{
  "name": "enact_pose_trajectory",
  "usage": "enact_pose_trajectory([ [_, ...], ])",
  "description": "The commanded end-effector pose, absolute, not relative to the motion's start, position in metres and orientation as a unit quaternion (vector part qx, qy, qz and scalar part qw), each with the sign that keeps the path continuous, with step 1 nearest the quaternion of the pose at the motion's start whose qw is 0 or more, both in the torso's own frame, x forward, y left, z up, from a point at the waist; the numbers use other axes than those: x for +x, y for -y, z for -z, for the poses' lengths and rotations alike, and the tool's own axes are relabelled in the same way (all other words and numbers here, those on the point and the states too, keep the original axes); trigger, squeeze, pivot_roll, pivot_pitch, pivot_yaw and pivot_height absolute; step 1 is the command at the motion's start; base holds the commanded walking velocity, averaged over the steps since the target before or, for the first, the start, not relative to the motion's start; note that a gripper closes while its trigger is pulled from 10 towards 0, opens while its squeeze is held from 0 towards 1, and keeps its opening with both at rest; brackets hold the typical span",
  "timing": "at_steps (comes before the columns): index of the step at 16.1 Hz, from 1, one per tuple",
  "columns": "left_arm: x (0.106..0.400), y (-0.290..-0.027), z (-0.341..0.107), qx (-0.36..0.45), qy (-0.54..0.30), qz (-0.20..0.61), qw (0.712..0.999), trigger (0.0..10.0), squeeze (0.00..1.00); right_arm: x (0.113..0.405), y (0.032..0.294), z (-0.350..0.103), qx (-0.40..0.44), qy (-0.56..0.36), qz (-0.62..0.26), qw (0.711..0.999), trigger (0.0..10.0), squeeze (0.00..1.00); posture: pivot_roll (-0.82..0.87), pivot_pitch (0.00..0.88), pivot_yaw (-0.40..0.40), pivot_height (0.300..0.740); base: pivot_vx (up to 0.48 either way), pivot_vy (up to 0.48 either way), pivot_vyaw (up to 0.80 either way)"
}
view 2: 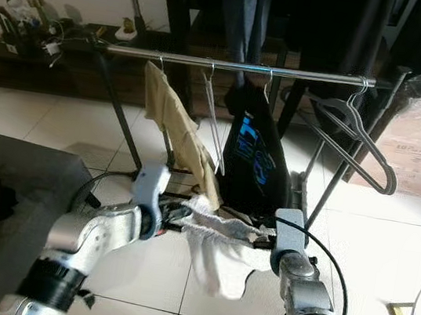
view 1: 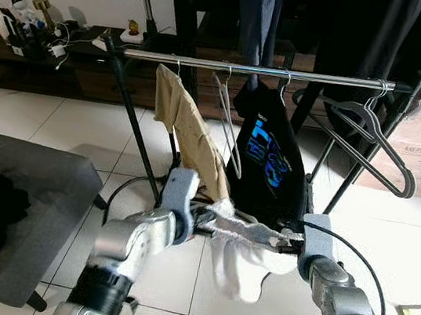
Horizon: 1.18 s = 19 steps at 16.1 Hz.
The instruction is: Hang hanger
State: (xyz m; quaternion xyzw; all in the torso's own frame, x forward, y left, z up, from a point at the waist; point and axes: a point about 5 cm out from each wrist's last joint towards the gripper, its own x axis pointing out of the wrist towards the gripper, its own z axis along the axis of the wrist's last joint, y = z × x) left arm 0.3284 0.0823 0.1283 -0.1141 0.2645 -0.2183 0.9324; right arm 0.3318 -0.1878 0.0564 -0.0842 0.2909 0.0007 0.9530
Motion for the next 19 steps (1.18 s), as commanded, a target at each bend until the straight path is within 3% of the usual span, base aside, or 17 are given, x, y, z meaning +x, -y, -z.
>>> enact_pose_trajectory([
  [1,0.322,-0.091,-0.121,-0.098,-0.267,0.2,0.938,0.0,0.0,0.336,0.19,-0.066,-0.116,-0.271,-0.002,0.955,0.0,0.0,-0.11,0.135,0.065,0.74,0.0,0.0,0.0],
  [2,0.321,-0.092,-0.121,-0.103,-0.26,0.199,0.939,0.0,0.0,0.335,0.19,-0.066,-0.119,-0.27,-0.003,0.955,0.0,0.0,-0.11,0.13,0.063,0.74,0.0,0.0,0.0],
  [3,0.32,-0.093,-0.121,-0.108,-0.254,0.199,0.94,10.0,0.0,0.334,0.19,-0.067,-0.121,-0.269,-0.004,0.955,0.0,0.0,-0.11,0.127,0.063,0.74,0.0,0.0,0.0],
  [4,0.317,-0.09,-0.122,-0.111,-0.249,0.219,0.937,10.0,0.0,0.333,0.189,-0.066,-0.123,-0.269,-0.007,0.955,0.0,0.0,-0.11,0.123,0.062,0.74,0.0,0.0,0.0],
  [5,0.315,-0.087,-0.121,-0.11,-0.25,0.234,0.933,10.0,1.0,0.332,0.188,-0.065,-0.126,-0.269,-0.01,0.955,0.0,0.0,-0.11,0.118,0.063,0.74,0.0,0.0,0.0],
  [10,0.298,-0.089,-0.113,-0.048,-0.26,0.287,0.921,10.0,1.0,0.33,0.185,-0.064,-0.129,-0.268,-0.014,0.955,0.0,0.0,-0.11,0.102,0.06,0.74,0.0,0.0,0.0],
  [14,0.304,-0.109,-0.118,0.001,-0.181,0.218,0.959,10.0,1.0,0.326,0.187,-0.058,-0.114,-0.269,-0.012,0.956,0.0,0.0,-0.1,0.103,0.056,0.74,0.0,0.0,0.0],
  [15,0.302,-0.111,-0.129,-0.018,-0.13,0.212,0.969,10.0,0.0,0.322,0.187,-0.054,-0.115,-0.276,-0.015,0.954,0.0,0.0,-0.1,0.107,0.054,0.74,0.0,0.0,0.0],
  [19,0.294,-0.119,-0.141,-0.024,-0.026,0.157,0.987,10.0,0.0,0.309,0.194,-0.04,-0.112,-0.295,0.002,0.949,0.0,0.0,-0.09,0.117,0.053,0.74,0.0,0.0,0.0],
])
